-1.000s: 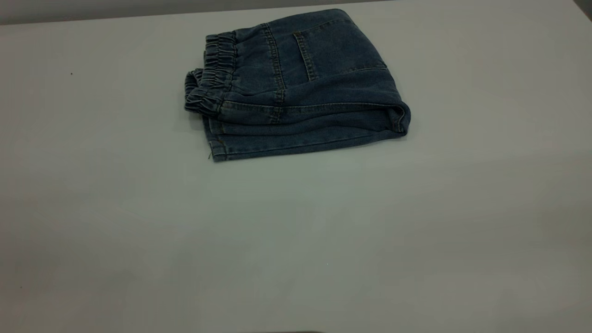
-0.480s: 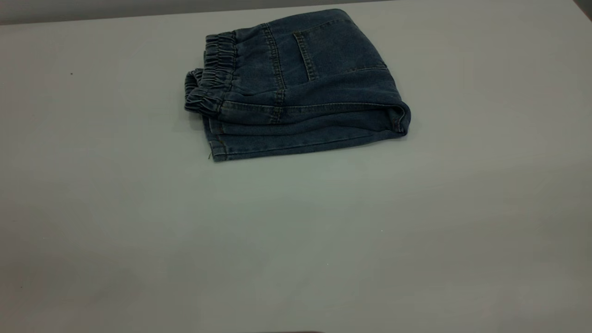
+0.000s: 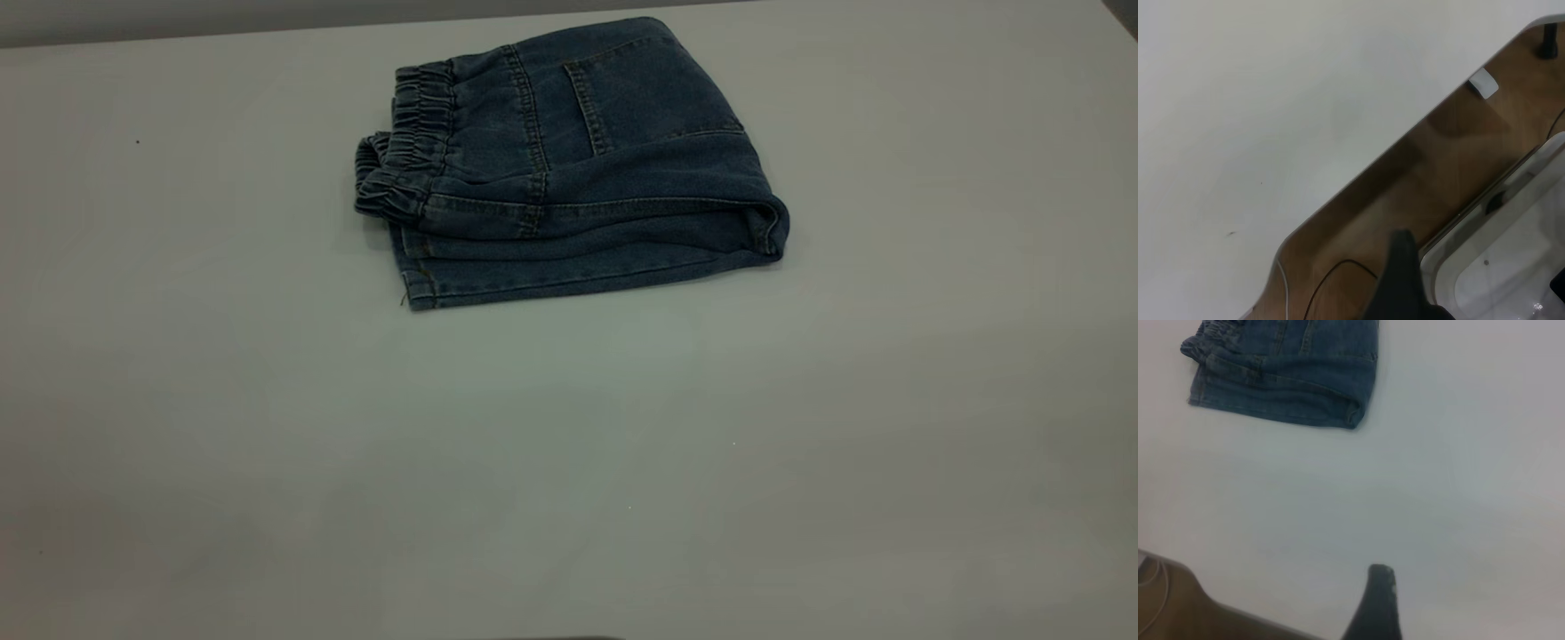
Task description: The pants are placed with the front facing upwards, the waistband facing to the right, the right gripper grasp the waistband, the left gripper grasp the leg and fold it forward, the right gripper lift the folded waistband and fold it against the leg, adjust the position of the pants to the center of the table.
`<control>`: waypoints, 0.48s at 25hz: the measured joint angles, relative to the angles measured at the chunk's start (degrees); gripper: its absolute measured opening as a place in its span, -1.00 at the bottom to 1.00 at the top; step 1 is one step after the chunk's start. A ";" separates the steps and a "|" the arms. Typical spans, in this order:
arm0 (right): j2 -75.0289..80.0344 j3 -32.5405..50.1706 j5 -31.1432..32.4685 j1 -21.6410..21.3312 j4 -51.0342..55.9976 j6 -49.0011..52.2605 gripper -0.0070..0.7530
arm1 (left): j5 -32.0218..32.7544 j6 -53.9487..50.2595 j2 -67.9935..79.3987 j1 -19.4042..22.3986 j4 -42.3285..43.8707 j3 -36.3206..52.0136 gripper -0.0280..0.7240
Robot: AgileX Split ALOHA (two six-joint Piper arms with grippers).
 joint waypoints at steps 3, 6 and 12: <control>0.00 0.00 0.00 0.00 0.00 0.00 0.56 | -0.04 0.00 -0.93 1.18 -0.06 0.00 0.55; 0.00 0.00 0.00 -0.34 0.00 0.00 0.56 | -0.10 0.04 -4.00 8.31 -0.06 0.00 0.55; 0.00 0.00 0.00 -6.05 0.00 0.05 0.56 | 0.12 0.11 -14.23 25.20 -0.06 0.00 0.55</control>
